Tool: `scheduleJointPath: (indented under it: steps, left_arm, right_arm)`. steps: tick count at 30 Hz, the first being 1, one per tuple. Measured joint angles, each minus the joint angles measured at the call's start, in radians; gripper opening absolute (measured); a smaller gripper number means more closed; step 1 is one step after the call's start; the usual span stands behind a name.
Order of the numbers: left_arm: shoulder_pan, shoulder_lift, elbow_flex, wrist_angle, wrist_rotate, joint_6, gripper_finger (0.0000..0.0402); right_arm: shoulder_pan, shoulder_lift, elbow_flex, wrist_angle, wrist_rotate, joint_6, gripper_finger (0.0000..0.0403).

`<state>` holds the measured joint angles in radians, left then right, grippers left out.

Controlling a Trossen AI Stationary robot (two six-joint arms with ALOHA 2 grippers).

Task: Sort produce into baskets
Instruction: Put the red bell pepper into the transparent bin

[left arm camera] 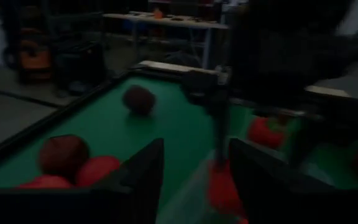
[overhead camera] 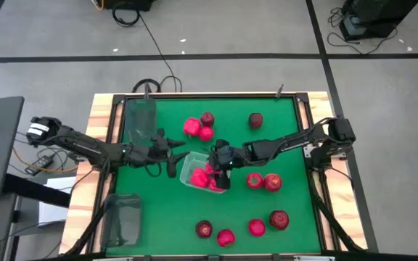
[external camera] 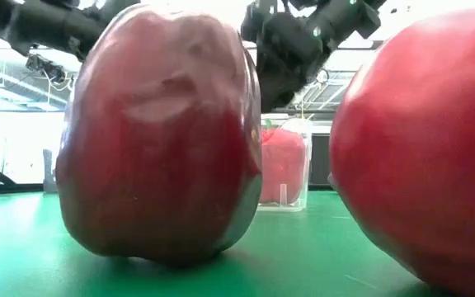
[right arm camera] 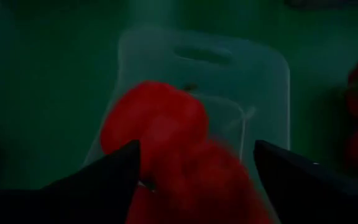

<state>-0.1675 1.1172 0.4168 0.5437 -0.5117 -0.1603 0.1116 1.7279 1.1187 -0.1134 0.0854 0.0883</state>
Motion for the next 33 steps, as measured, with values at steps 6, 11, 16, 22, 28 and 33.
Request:
scheduleJointPath:
  steps: [6,11,16,22,28,33]
  left_arm:
    - [0.168,0.0,0.0,-0.093,0.012,0.0,0.0279]
    - [0.316,0.001,0.0,-0.129,0.087,0.004,0.0316]
    - [0.442,0.025,0.0,-0.123,0.17,0.024,0.0336]
    - [0.523,0.142,0.001,-0.005,0.228,-0.019,0.0355]
    - [0.528,0.29,0.085,-0.017,0.255,-0.031,0.0377]
    - [0.528,0.404,0.246,-0.232,0.238,-0.031,0.0389]
  right_arm:
    - [-0.014,-0.078,0.045,-0.001,0.072,-0.113,0.0366]
    - [-0.063,-0.174,0.067,-0.105,0.162,-0.179,0.0363]
    - [-0.145,-0.232,0.066,-0.23,0.153,-0.173,0.0363]
    - [-0.235,-0.241,0.066,-0.287,0.116,-0.169,0.0363]
    - [-0.275,-0.241,0.066,-0.314,0.027,-0.137,0.0363]
    - [-0.277,-0.242,0.066,-0.356,0.023,-0.133,0.0363]
